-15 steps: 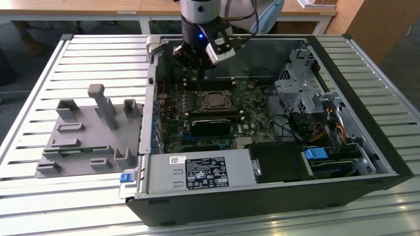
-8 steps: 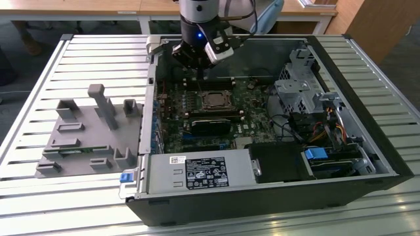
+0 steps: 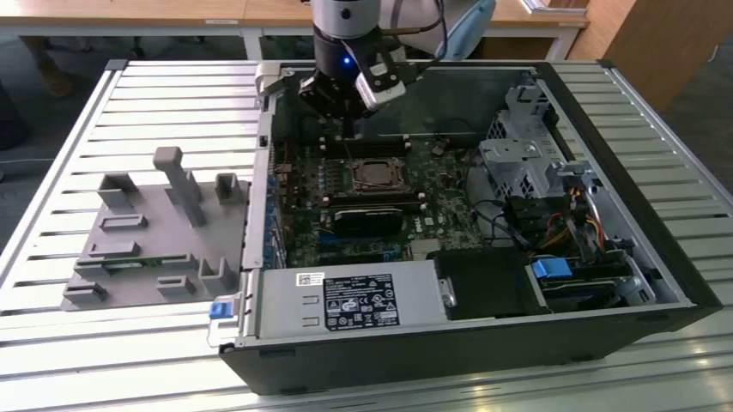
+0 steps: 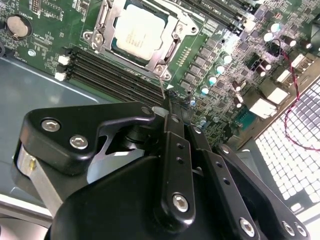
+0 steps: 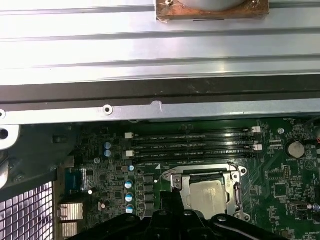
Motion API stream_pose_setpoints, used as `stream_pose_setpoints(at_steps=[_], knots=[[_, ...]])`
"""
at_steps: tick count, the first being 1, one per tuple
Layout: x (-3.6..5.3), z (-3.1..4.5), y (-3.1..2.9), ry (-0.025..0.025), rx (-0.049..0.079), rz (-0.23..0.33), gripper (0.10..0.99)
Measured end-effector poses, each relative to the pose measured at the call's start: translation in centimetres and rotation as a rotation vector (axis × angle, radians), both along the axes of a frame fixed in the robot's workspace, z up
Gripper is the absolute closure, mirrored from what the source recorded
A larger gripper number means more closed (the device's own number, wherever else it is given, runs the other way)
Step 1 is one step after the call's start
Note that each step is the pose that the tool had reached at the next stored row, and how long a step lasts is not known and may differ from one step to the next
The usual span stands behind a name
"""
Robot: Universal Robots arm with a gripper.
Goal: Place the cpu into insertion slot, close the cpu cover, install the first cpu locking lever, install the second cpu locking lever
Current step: 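Install the first cpu locking lever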
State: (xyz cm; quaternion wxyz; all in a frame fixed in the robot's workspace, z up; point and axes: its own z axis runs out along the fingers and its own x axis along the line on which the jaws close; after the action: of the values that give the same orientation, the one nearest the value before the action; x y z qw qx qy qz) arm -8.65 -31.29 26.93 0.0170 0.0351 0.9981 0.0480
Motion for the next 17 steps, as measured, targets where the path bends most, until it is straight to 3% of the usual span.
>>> stream_pose_setpoints(at_steps=[17], knots=[[-0.32, -0.31, 0.31, 0.0000, 0.000, 0.000, 0.980]])
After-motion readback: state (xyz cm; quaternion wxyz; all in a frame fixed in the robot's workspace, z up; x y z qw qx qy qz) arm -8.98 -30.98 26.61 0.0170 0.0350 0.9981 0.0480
